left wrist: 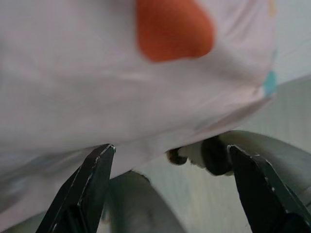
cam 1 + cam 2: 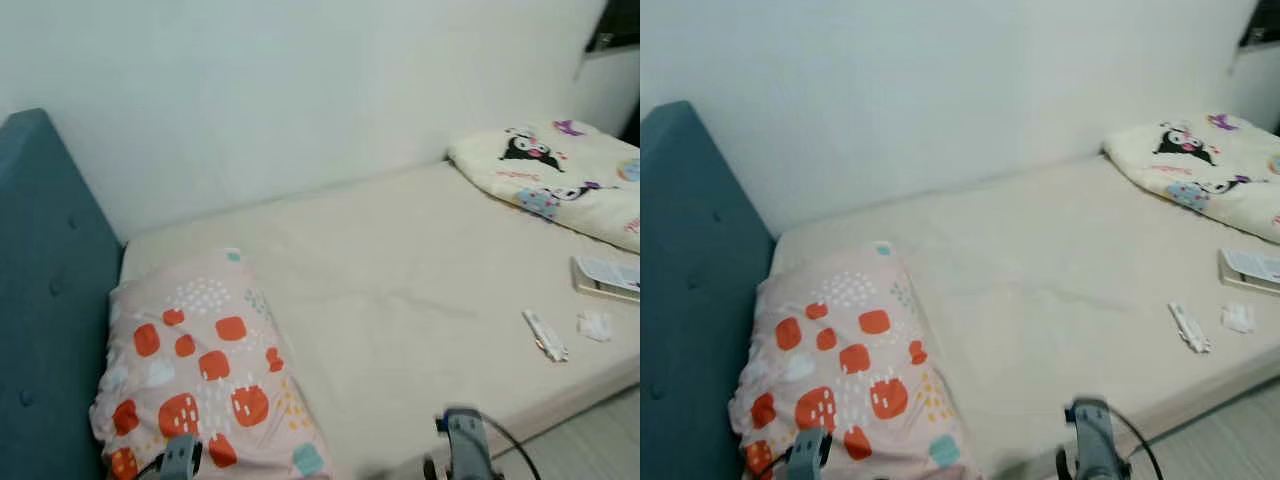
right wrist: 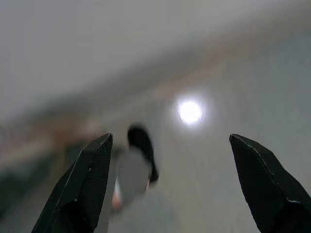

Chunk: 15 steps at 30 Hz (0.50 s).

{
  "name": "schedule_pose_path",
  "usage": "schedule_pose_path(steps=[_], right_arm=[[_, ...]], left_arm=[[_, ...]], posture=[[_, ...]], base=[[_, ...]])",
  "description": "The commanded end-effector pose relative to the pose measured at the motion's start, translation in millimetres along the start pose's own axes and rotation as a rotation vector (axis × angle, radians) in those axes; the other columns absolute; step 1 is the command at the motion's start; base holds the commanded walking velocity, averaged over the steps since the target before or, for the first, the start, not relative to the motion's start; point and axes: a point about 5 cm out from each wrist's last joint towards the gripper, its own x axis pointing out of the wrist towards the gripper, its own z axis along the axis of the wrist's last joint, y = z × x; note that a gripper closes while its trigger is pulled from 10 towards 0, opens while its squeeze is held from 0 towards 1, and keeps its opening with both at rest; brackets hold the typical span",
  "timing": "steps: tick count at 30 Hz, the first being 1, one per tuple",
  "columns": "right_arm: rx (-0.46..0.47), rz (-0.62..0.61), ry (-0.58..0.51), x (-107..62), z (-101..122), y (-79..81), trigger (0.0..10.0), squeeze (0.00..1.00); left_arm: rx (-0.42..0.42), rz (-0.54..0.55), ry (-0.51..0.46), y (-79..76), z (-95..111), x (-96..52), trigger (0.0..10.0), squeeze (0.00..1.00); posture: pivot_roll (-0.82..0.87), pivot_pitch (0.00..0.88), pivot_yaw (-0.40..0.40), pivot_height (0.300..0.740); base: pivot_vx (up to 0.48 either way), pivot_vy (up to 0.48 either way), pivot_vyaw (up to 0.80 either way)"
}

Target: Clean up the room

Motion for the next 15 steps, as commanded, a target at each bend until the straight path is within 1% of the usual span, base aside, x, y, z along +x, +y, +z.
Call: schedule_pose_path(steps=[1,2,3,5,6,8,11,15], right_arm=[[-0.063,0.044,0.077,-2.7,-16,11.2,10.0,0.0],[-0.096,0.054,0.113,-4.7,-25,13.3,10.0,0.0],[-0.096,0.054,0.113,-4.7,-25,13.3,10.0,0.0],[-0.167,0.082,0.185,-9.8,-44,17.4,10.0,0.0],[-0.167,0.082,0.185,-9.8,-44,17.4,10.0,0.0],[-0.237,0.112,0.215,-13.0,-54,20.2,10.0,0.0],[-0.255,0.121,0.215,-13.7,-56,20.8,10.0,0.0],[-0.247,0.127,0.208,-14.2,-57,20.2,10.0,0.0]], left_arm=[[-0.011,0.058,0.022,10.8,-4,-5.6,10.0,0.0],[-0.011,0.068,0.035,11.2,-7,-6.1,10.0,0.0],[-0.011,0.068,0.035,11.2,-7,-6.1,10.0,0.0],[-0.006,0.073,0.037,9.6,-7,-5.0,10.0,0.0],[-0.006,0.073,0.037,9.6,-7,-5.0,10.0,0.0],[-0.008,0.074,0.024,8.0,-3,-3.1,10.0,0.0],[-0.009,0.078,0.015,7.9,1,-2.1,10.0,0.0],[-0.002,0.08,0.013,7.9,4,-1.3,10.0,0.0]], posture=[[-0.16,0.023,0.049,0.74],[-0.16,0.023,0.049,0.74],[-0.16,0.023,0.049,0.74],[-0.16,0.023,0.051,0.74],[-0.16,0.023,0.051,0.74],[-0.14,0.029,0.045,0.74],[-0.14,0.03,0.048,0.74],[-0.15,0.033,0.054,0.74]], base=[[0.0,-0.45,0.0],[0.0,-0.45,0.0],[0.0,-0.45,0.0],[0.0,-0.458,0.0],[0.0,-0.458,0.0],[0.0,-0.461,0.0],[0.0,-0.461,0.0],[0.0,-0.461,0.0]])
